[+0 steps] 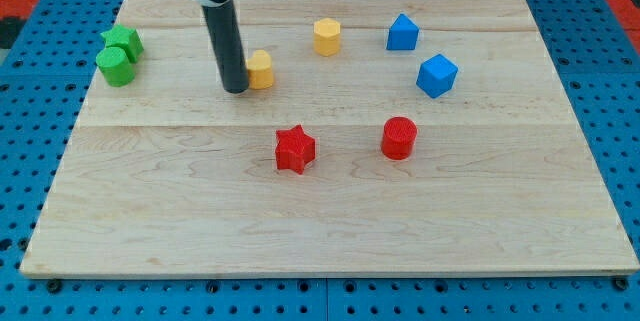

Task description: Push the green circle towards the center

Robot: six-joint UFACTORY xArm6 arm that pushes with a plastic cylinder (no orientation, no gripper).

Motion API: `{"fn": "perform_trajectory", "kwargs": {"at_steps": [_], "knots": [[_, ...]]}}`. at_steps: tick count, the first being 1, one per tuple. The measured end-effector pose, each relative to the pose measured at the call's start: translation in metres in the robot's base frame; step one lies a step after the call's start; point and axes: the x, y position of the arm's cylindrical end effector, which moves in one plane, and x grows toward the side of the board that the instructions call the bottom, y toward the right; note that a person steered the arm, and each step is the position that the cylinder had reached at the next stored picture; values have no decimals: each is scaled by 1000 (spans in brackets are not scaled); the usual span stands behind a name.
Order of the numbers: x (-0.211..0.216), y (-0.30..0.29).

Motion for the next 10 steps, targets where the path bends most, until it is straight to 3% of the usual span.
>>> {"fn": "perform_trajectory", "kwargs": {"at_steps": [1, 3, 5, 6, 8, 9, 10], "knots": [[-10, 8], [24, -2], [29, -210], [16, -211], [-48, -209], [-40, -188], [6, -171]]}}
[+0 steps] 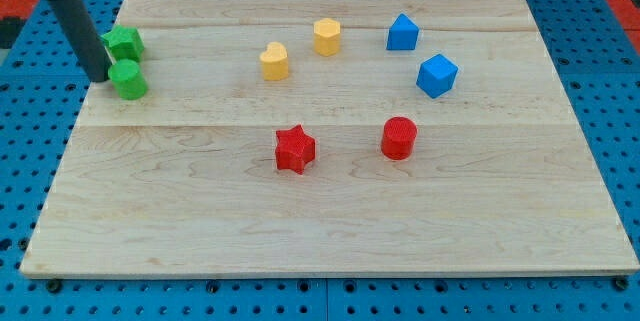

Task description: Push the green circle towards the center

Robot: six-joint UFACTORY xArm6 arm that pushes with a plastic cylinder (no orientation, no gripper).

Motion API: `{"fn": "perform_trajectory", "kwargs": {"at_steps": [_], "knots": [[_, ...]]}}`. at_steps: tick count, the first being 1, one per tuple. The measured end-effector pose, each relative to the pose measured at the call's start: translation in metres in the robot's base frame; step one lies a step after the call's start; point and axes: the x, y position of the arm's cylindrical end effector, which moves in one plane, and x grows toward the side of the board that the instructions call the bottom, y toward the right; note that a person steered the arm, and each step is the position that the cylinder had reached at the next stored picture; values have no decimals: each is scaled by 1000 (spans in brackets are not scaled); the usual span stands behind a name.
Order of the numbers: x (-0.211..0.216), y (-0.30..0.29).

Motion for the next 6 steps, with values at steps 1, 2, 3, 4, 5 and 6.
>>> {"fn": "perform_trajectory", "kwargs": {"at_steps": [1, 2, 3, 4, 5, 6], "knots": [[20, 49], [20, 88], [-2, 69], [-4, 105], [21, 142], [0, 138]]}}
